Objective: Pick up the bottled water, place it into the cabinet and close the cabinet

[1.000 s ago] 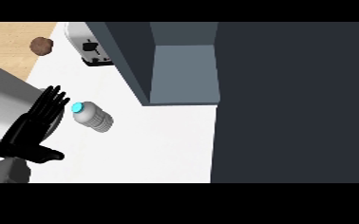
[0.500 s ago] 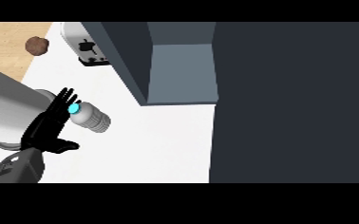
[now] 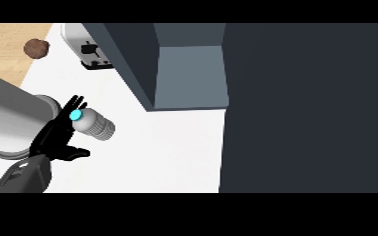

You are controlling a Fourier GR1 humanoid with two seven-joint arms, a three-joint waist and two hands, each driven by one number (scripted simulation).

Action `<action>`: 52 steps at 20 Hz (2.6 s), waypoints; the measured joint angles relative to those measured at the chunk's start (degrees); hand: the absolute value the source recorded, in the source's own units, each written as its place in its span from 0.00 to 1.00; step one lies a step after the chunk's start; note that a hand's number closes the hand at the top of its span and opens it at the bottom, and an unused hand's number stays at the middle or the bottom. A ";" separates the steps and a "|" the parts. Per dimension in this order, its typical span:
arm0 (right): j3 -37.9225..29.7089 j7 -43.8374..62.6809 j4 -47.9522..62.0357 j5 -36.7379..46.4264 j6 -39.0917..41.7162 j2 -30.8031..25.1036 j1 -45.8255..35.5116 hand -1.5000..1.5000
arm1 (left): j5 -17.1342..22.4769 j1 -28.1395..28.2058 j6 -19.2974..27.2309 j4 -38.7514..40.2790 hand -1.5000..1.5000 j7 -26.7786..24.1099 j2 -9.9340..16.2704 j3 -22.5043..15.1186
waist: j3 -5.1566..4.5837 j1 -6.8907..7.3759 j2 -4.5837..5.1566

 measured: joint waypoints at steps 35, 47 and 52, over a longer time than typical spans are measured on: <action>0.40 -0.69 4.25 0.10 -0.82 0.08 -3.09 0.00 | 1.11 -3.93 -6.73 3.31 1.00 3.15 -8.26 -0.98 | -0.01 -0.08 0.09; 0.15 -2.54 4.86 0.41 -0.21 -0.39 -1.55 0.00 | 1.96 -1.65 -3.11 0.46 1.00 -0.16 -9.91 -0.82 | 0.06 0.46 -0.16; -0.12 -2.82 4.68 0.17 -0.07 -0.63 -0.53 0.00 | 5.59 1.68 2.35 -1.58 1.00 -3.72 -11.31 2.54 | 0.12 1.14 -0.43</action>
